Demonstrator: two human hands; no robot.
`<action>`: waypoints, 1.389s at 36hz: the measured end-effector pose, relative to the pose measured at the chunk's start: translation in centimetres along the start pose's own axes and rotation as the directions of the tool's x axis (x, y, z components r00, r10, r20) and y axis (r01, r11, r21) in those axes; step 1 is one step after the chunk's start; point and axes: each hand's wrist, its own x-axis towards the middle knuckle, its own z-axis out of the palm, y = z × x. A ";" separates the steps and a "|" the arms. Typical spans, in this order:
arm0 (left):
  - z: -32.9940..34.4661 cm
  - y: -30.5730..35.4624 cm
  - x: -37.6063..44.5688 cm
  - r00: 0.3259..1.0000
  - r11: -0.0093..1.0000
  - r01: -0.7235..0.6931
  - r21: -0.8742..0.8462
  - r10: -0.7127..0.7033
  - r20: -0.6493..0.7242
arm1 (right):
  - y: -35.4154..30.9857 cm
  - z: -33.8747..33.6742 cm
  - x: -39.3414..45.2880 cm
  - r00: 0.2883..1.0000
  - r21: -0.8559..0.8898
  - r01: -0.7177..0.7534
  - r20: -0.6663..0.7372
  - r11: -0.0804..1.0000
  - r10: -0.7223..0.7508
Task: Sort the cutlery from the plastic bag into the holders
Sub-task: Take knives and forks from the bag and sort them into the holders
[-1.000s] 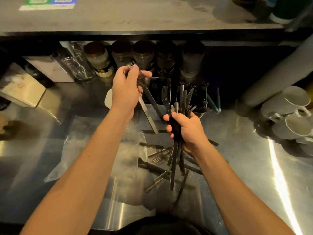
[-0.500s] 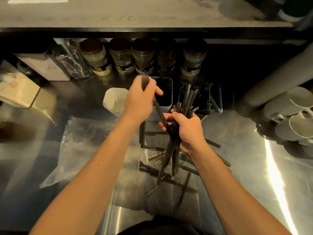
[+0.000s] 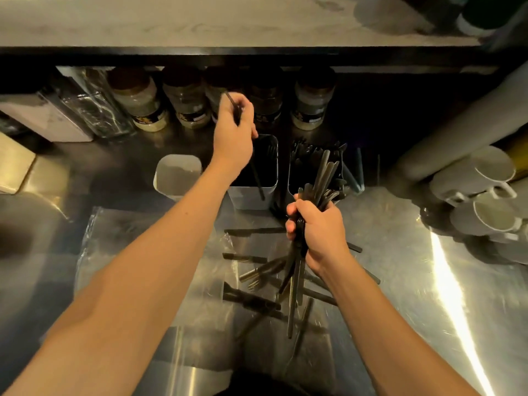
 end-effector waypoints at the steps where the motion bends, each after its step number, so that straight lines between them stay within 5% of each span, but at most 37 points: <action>1: 0.2 -0.9 0.0 0.998 0.995 0.043 0.094 -0.048 0.044 | -0.1 -0.1 0.0 1.000 -0.004 -0.005 0.008 1.000 0.005; 5: -0.2 -2.8 0.1 0.984 0.902 -0.007 0.432 -0.069 0.161 | -0.8 -0.3 -0.1 0.998 -0.013 -0.012 0.060 1.000 0.013; 9: -0.9 -2.6 -0.1 0.975 0.916 -0.155 0.369 0.081 0.209 | -1.2 -0.3 -0.3 0.995 -0.031 -0.002 0.098 1.000 0.005; 15: -2.0 -2.9 0.0 0.952 0.807 -0.295 0.512 0.205 0.226 | -1.4 0.1 -0.7 0.994 -0.025 0.014 0.109 1.000 -0.011; 19: -2.6 -2.2 0.1 0.973 0.789 -0.222 0.573 0.136 0.188 | -1.2 -0.2 -1.0 0.994 -0.044 0.021 0.107 0.999 -0.016; 25: -2.7 -2.7 -0.5 0.951 0.541 -0.227 0.810 -0.057 0.305 | -0.8 -0.2 -1.1 0.998 -0.042 0.008 0.066 0.999 -0.005; 32: -2.7 -2.4 -2.6 0.988 0.575 -0.151 0.804 0.066 0.138 | -0.6 -0.1 -1.0 0.998 -0.043 -0.001 0.055 0.999 0.003; 50: -3.3 -0.6 -1.8 0.979 0.844 0.032 0.535 -0.135 0.154 | 0.0 0.6 -1.0 0.995 -0.055 -0.021 0.095 0.998 0.026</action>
